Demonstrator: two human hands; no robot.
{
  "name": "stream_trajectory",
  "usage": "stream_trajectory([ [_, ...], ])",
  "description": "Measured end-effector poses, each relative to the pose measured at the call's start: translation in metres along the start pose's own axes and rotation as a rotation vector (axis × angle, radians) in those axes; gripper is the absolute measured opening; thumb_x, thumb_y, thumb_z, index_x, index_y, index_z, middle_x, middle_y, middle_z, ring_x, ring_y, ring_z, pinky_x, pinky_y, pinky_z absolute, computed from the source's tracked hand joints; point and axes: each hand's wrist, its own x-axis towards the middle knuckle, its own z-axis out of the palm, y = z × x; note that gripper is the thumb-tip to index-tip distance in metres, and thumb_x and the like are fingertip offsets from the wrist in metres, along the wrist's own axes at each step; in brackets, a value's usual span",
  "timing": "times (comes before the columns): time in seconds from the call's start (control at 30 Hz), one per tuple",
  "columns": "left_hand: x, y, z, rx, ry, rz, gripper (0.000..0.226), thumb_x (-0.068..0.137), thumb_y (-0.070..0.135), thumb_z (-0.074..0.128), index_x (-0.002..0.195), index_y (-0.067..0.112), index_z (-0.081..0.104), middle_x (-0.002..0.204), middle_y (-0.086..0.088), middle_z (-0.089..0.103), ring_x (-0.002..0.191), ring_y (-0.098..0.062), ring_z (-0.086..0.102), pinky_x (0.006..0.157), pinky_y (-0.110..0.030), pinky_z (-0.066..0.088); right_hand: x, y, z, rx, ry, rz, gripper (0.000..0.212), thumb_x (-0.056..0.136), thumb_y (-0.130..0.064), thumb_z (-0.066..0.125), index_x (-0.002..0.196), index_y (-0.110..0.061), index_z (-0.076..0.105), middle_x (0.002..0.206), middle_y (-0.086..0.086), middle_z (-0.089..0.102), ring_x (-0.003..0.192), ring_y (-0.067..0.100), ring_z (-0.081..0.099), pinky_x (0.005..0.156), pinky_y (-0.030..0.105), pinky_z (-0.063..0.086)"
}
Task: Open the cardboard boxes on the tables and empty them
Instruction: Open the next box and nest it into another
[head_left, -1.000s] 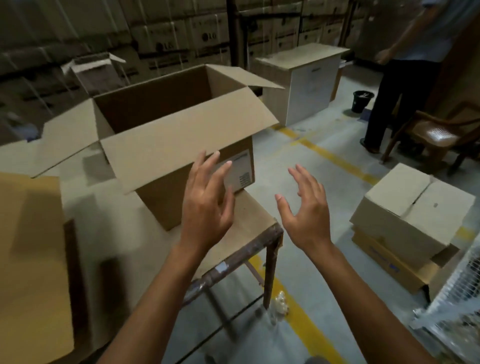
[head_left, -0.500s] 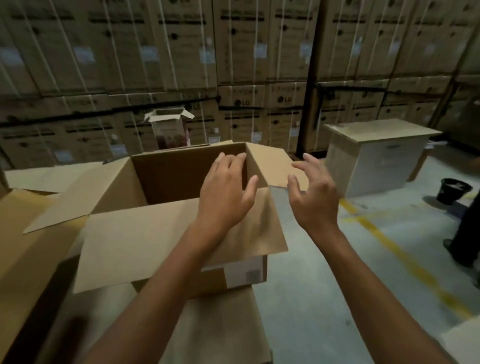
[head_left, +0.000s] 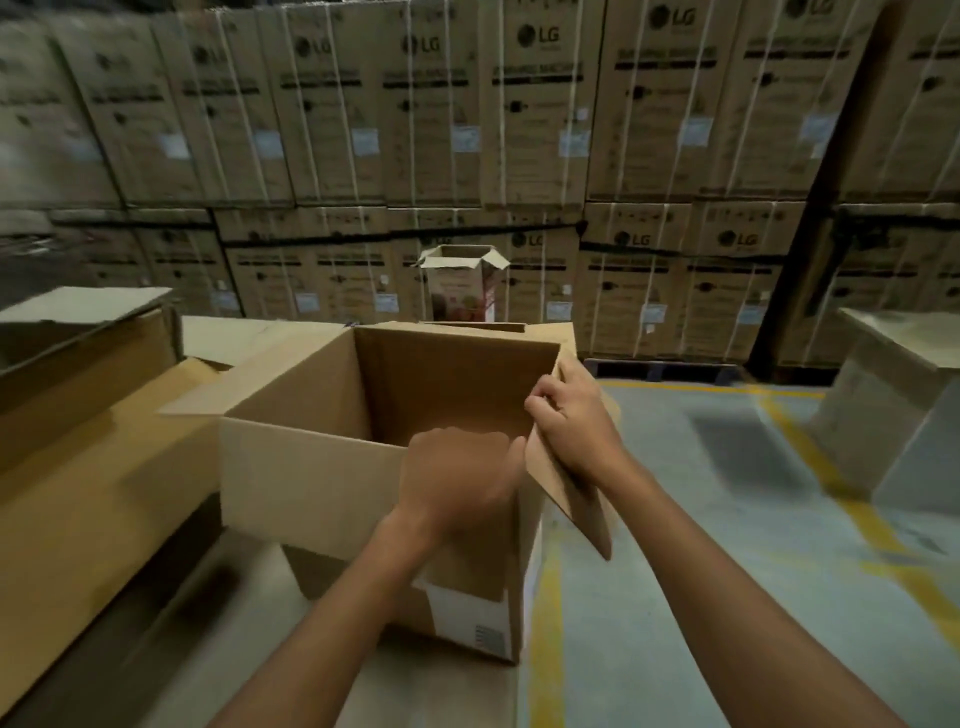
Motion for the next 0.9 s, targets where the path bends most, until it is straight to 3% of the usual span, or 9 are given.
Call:
stream_trajectory([
  [0.07, -0.006, -0.022, -0.010, -0.050, 0.031, -0.007, 0.051, 0.095, 0.043, 0.046, 0.049, 0.019, 0.047, 0.043, 0.011, 0.042, 0.036, -0.008, 0.034, 0.039, -0.023, 0.027, -0.002, -0.010, 0.015, -0.096, 0.015, 0.026, 0.034, 0.095, -0.054, 0.042, 0.097, -0.029, 0.065, 0.145, 0.008, 0.043, 0.135, 0.028, 0.034, 0.108, 0.053, 0.037],
  [0.2, -0.021, -0.051, -0.031, -0.112, 0.030, -0.018, 0.042, 0.090, 0.037, 0.047, 0.051, 0.028, 0.037, 0.045, 0.014, 0.034, 0.038, -0.009, 0.033, 0.042, -0.021, 0.022, 0.005, -0.031, 0.025, -0.270, 0.101, 0.066, 0.037, 0.094, -0.058, 0.045, 0.108, -0.028, 0.061, 0.135, 0.008, 0.043, 0.127, 0.030, 0.037, 0.101, 0.052, 0.038],
  [0.37, -0.048, -0.082, -0.055, -0.117, 0.032, -0.068, 0.033, 0.076, 0.031, 0.045, 0.049, 0.013, 0.046, 0.055, 0.000, 0.049, 0.053, -0.011, 0.045, 0.049, -0.025, 0.030, 0.024, -0.030, 0.015, -0.034, 0.053, 0.254, 0.040, 0.086, -0.053, 0.057, 0.117, -0.029, 0.051, 0.129, 0.010, 0.049, 0.119, 0.032, 0.046, 0.097, 0.047, 0.044],
  [0.47, -0.059, -0.097, -0.071, -0.186, 0.000, -0.100, 0.027, 0.076, 0.032, 0.042, 0.055, 0.020, 0.055, 0.070, 0.007, 0.063, 0.092, -0.011, 0.057, 0.080, -0.035, 0.040, 0.003, -0.035, 0.027, 0.134, 0.064, 0.314, 0.035, 0.090, -0.050, 0.056, 0.115, -0.030, 0.044, 0.110, 0.003, 0.059, 0.096, 0.026, 0.056, 0.083, 0.041, 0.049],
  [0.57, -0.075, -0.112, -0.082, -0.253, -0.001, -0.204, 0.023, 0.079, 0.034, 0.038, 0.060, 0.035, 0.052, 0.100, 0.010, 0.070, 0.124, -0.014, 0.048, 0.110, -0.052, 0.029, -0.026, -0.051, 0.041, 0.102, 0.235, 0.332, 0.035, 0.089, -0.049, 0.057, 0.113, -0.028, 0.042, 0.099, 0.001, 0.059, 0.087, 0.026, 0.052, 0.074, 0.038, 0.042],
  [0.63, -0.088, -0.116, -0.091, -0.292, -0.045, -0.325, 0.025, 0.080, 0.036, 0.037, 0.062, 0.035, 0.054, 0.127, 0.008, 0.062, 0.141, -0.016, 0.032, 0.118, -0.058, 0.017, -0.046, -0.064, 0.044, 0.079, 0.321, 0.348, 0.039, 0.088, -0.049, 0.058, 0.114, -0.026, 0.043, 0.097, 0.001, 0.057, 0.085, 0.026, 0.048, 0.072, 0.036, 0.037],
  [0.77, -0.110, -0.117, -0.111, -0.476, -0.161, -0.624, 0.037, 0.088, 0.040, 0.035, 0.109, 0.040, 0.065, 0.163, 0.008, 0.020, 0.153, -0.016, 0.005, 0.121, -0.059, 0.008, -0.089, -0.087, 0.054, 0.023, 0.495, 0.368, 0.050, 0.085, -0.053, 0.059, 0.119, -0.023, 0.039, 0.102, 0.003, 0.057, 0.088, 0.028, 0.052, 0.073, 0.036, 0.038],
  [0.83, -0.119, -0.117, -0.118, -0.591, -0.163, -0.720, 0.048, 0.094, 0.051, 0.036, 0.142, 0.049, 0.042, 0.165, 0.013, 0.009, 0.153, -0.021, 0.008, 0.120, -0.062, 0.015, -0.114, -0.096, 0.062, 0.066, 0.603, 0.401, 0.060, 0.083, -0.054, 0.062, 0.124, -0.022, 0.034, 0.109, 0.007, 0.058, 0.096, 0.031, 0.058, 0.074, 0.036, 0.040],
  [0.9, -0.130, -0.114, -0.121, -0.671, -0.120, -0.790, 0.066, 0.091, 0.059, 0.041, 0.152, 0.050, 0.017, 0.163, 0.012, 0.014, 0.149, -0.021, 0.019, 0.116, -0.060, 0.027, -0.140, -0.105, 0.066, 0.135, 0.690, 0.454, 0.070, 0.082, -0.055, 0.064, 0.133, -0.020, 0.031, 0.117, 0.010, 0.059, 0.103, 0.033, 0.059, 0.080, 0.041, 0.048],
])
